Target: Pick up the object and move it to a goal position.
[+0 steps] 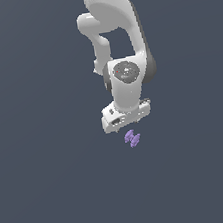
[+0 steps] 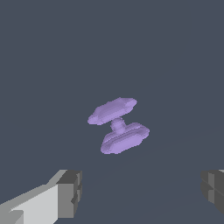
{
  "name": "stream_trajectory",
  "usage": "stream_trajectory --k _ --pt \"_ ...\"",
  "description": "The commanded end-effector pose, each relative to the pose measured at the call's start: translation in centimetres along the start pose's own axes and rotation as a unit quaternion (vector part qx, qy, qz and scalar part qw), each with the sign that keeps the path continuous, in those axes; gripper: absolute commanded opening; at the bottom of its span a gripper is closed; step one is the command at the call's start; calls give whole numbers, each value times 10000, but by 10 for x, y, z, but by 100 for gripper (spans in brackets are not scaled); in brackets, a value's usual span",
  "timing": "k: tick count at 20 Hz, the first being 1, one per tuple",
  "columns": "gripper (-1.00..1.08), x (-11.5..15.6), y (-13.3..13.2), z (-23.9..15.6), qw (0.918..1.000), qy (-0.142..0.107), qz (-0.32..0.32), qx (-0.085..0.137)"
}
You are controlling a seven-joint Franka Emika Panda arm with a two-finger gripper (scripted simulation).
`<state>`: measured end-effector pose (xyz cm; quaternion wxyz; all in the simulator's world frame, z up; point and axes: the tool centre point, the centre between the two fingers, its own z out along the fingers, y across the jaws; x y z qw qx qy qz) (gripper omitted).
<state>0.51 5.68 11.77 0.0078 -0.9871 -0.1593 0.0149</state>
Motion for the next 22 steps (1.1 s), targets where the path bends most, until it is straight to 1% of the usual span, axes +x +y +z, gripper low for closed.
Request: stream_trajectory --k 1,6,12,17,22 --pt "100 6 -2 5 9992 19 -396 -26" --pt "100 16 -7 15 9935 58 -1136 -72" --pt "100 24 -11 23 9847 91 -1738 -107" --pt "100 28 -13 27 9795 107 -2007 -123" --pt "100 29 -13 27 9787 108 -2047 -124"
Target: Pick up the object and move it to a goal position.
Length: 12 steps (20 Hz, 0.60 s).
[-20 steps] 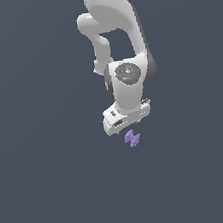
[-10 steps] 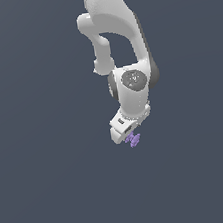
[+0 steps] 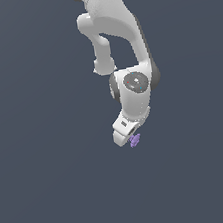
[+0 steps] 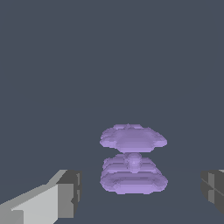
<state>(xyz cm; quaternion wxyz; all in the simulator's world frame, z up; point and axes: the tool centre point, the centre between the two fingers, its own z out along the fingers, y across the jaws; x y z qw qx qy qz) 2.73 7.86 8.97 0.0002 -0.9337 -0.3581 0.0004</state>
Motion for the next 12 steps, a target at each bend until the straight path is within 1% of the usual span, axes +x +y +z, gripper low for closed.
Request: stream_trajectory --k 1,5,12 --pt "100 0 0 0 10000 1 0 -1" --pt "100 0 0 10 10000 1 -4 -1" --pt "100 -1 -1 44 10000 2 -25 -3"
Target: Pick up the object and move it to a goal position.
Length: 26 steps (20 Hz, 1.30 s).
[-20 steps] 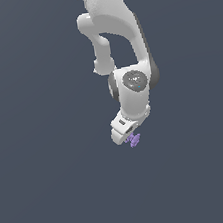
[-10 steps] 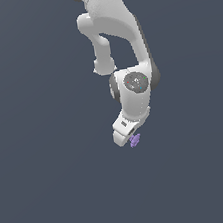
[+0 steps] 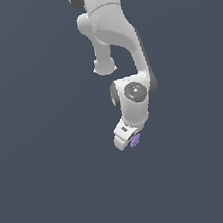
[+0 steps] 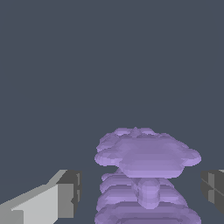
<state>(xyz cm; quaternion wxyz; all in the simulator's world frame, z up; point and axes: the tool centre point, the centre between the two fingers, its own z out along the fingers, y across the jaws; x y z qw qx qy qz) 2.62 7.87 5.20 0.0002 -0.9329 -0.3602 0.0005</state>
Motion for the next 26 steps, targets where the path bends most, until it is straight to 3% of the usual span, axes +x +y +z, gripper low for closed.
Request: stream_trajectory --k 1,5,6,19,26 --pt "100 0 0 9 10000 3 -6 -3" --pt "100 1 1 13 10000 3 -6 -3" --pt "-100 1 1 13 10000 3 -6 -3" --pt "-100 -1 2 11 10000 3 -3 -5" --pt "-100 -21 9 -1 10000 3 -3 -5"
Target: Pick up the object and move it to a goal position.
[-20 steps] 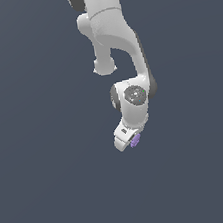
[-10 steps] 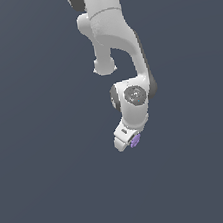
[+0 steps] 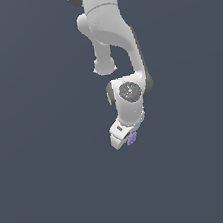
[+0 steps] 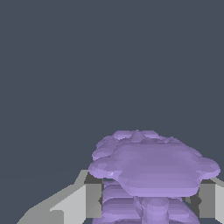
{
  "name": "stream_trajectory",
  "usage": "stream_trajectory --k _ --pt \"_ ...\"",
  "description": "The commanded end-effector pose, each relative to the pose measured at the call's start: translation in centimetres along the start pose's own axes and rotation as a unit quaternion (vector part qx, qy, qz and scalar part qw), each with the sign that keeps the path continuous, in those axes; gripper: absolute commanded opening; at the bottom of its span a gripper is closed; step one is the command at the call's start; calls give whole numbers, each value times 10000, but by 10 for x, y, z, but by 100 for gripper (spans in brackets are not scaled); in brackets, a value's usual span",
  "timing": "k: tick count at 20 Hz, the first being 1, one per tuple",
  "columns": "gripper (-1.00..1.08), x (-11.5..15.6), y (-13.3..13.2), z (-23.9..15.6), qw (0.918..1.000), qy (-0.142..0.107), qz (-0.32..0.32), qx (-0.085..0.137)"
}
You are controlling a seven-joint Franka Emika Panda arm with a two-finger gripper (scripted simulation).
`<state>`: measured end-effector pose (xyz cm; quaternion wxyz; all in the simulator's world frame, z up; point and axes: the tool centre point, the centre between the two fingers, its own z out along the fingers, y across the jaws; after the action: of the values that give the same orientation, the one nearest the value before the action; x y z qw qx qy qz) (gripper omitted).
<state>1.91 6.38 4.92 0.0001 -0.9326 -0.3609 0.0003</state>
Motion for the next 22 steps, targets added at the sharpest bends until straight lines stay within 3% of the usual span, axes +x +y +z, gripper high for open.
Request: stream_trajectory --k 1,8,22 --pt "-100 -11 4 -7 10000 2 5 -3" --pt "-100 -61 22 -36 10000 0 6 -6" --pt "-100 -197 72 -120 10000 6 5 -1"
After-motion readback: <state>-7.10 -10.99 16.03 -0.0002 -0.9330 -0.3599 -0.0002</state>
